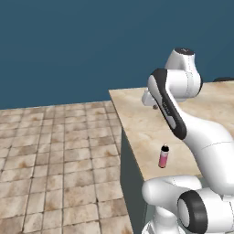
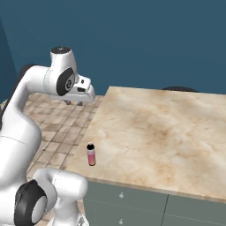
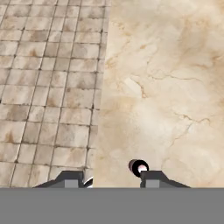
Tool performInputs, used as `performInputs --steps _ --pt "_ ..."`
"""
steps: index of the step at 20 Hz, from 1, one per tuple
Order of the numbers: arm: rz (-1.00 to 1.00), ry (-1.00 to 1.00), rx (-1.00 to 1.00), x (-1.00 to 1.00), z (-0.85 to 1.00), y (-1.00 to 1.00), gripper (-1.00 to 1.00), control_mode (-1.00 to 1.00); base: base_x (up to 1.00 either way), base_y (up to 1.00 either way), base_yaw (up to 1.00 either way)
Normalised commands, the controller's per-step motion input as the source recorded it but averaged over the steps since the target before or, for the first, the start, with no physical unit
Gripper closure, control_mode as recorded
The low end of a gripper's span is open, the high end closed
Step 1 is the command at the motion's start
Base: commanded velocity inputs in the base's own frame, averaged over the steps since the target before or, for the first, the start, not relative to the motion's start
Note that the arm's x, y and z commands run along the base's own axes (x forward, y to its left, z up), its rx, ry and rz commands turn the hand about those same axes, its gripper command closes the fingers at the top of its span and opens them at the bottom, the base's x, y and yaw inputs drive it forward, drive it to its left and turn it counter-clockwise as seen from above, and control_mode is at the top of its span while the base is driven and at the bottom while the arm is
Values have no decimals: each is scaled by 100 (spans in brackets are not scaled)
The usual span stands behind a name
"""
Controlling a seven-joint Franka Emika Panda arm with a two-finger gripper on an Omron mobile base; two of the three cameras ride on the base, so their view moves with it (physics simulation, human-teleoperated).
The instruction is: Pick the bottled drink from the counter and place it in the open cabinet.
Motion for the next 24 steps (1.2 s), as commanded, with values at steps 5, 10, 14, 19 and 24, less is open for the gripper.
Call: performInputs --steps 5,10,14,19,24 --pt "5 -4 -2 0 -1 -12 -100 -100 0 0 0" --pt "15 -9 -5 -2 0 -48 -100 -100 0 0 0" --pt "19 -11 -2 0 0 -41 -100 -100 0 0 0" --pt "19 -18 -1 0 0 -11 -100 -100 0 0 0" --pt "18 -17 0 0 0 -7 -100 -100 0 0 0"
